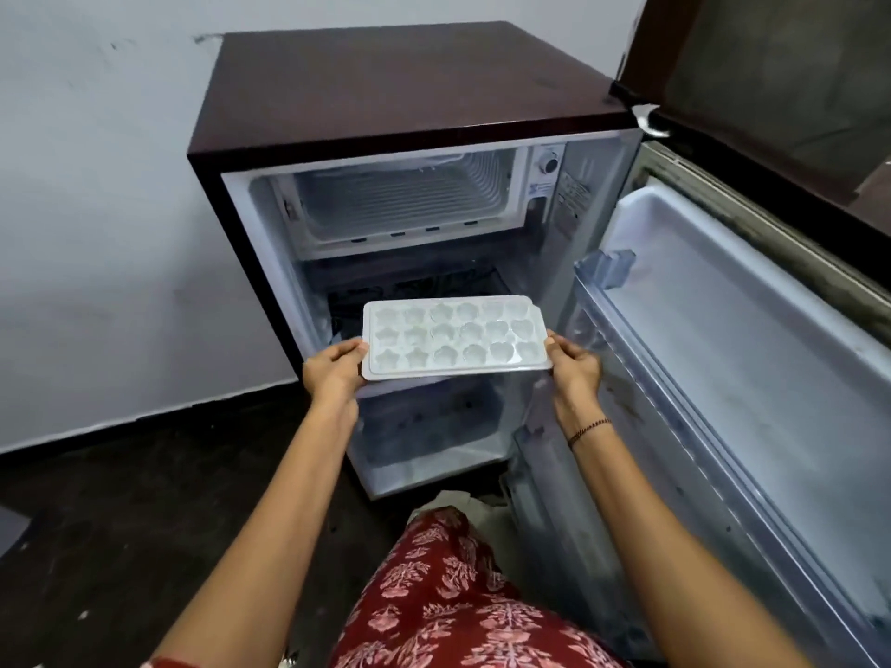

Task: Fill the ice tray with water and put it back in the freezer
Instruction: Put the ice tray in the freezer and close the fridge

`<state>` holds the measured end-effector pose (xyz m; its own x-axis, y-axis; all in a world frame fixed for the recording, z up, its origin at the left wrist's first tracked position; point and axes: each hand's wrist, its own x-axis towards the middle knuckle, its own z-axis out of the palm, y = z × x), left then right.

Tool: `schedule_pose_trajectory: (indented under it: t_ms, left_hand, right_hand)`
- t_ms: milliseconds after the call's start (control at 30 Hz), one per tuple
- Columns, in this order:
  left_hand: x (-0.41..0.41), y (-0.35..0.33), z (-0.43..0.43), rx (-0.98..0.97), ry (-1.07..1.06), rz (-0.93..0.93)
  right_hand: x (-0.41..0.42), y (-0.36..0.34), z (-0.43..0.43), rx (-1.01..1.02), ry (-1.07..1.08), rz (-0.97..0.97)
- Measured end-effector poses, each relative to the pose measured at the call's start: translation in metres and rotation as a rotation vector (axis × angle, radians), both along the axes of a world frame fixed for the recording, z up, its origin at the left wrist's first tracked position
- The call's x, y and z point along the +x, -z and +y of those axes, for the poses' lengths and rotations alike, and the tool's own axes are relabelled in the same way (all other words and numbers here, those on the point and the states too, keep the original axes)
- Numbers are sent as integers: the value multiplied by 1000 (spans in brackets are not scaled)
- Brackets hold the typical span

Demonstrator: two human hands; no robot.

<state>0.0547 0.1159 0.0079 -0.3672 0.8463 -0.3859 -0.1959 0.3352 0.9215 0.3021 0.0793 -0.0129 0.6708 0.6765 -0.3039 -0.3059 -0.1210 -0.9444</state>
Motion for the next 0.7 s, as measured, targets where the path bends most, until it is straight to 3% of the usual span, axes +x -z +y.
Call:
schedule_pose_trajectory:
  t_ms: [467, 700]
  left_hand:
    - [-11, -28, 171, 172, -18, -28]
    - [4, -44, 211, 241, -38, 89]
  right_hand:
    - [-4, -20, 195, 142, -62, -42]
    - [1, -47, 238, 152, -176, -13]
